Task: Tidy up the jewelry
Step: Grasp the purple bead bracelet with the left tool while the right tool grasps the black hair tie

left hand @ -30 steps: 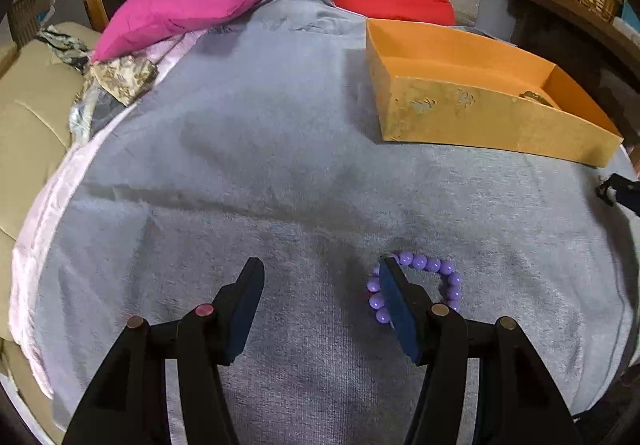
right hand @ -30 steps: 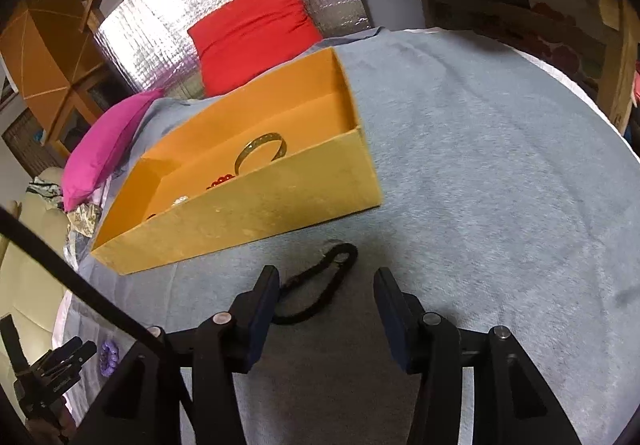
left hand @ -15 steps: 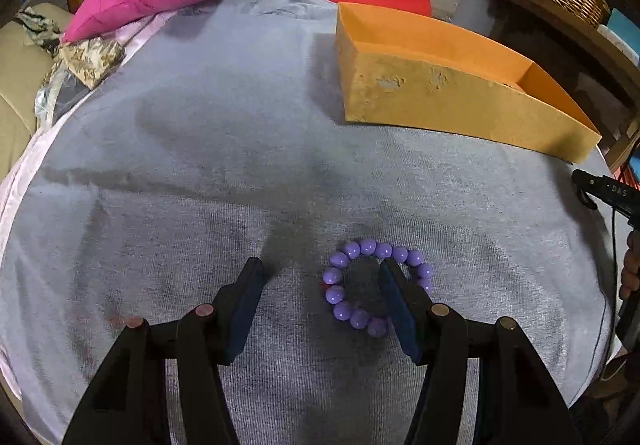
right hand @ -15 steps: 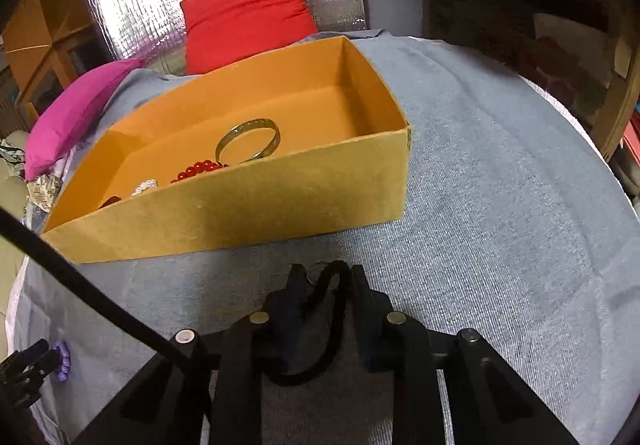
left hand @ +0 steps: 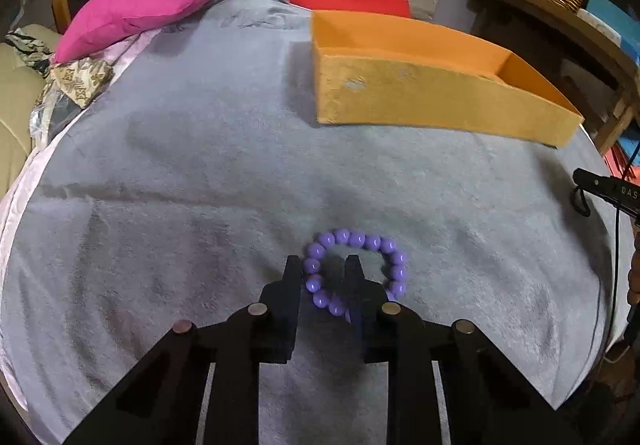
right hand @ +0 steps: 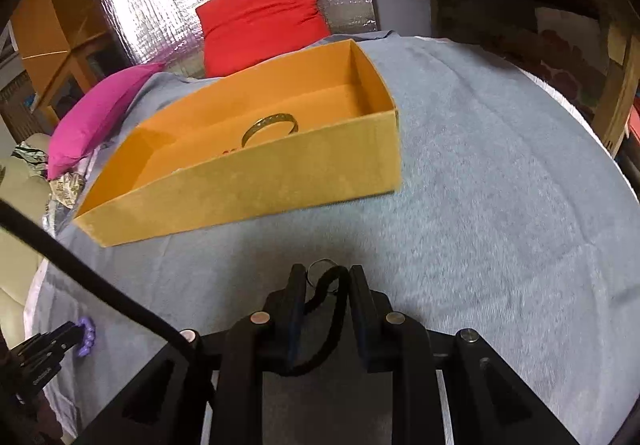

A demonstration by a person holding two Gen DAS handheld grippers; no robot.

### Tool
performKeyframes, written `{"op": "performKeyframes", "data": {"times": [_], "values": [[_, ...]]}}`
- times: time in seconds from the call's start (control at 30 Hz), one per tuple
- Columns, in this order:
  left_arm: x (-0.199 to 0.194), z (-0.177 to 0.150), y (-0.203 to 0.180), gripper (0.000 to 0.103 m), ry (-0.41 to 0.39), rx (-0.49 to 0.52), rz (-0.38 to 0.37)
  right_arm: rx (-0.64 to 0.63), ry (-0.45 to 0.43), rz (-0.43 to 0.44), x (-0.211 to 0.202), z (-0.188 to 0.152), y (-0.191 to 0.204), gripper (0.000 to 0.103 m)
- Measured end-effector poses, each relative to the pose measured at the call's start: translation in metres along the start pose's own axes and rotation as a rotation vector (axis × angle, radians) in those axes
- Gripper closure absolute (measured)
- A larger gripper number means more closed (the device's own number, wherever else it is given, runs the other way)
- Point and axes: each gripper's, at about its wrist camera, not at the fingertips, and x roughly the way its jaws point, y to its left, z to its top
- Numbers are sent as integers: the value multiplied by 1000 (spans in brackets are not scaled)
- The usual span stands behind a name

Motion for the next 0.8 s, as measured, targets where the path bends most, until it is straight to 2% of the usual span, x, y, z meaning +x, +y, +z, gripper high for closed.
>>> {"op": "performKeyframes", "data": {"times": [0.1, 0.2, 0.3, 0.37, 0.43, 0.47, 0.53, 0.57, 0.8], "values": [[1, -2, -4, 80, 11, 14, 8, -6, 3, 11, -7, -8, 0, 80], [-1, -1, -1, 80, 22, -16, 4, -10, 7, 19, -14, -15, -1, 80], [3, 2, 0, 70, 22, -25, -25, -8, 9, 30, -22, -21, -1, 80], [4, 2, -5, 69, 18, -9, -9, -7, 13, 35, -27, -27, -2, 80], [3, 1, -14, 69, 17, 17, -26, -2, 19, 35, -29, -31, -3, 80], [2, -1, -17, 71, 15, 24, -38, 5, 23, 38, -30, -33, -5, 80], [0, -4, -24, 88, 16, 41, -39, 21, 34, 45, -31, -37, -7, 80], [0, -5, -25, 91, 16, 46, -37, 24, 37, 46, -32, -39, -7, 80], [-10, -17, -40, 92, 21, 63, -52, 18, 47, 52, -40, -48, -7, 80]]}}
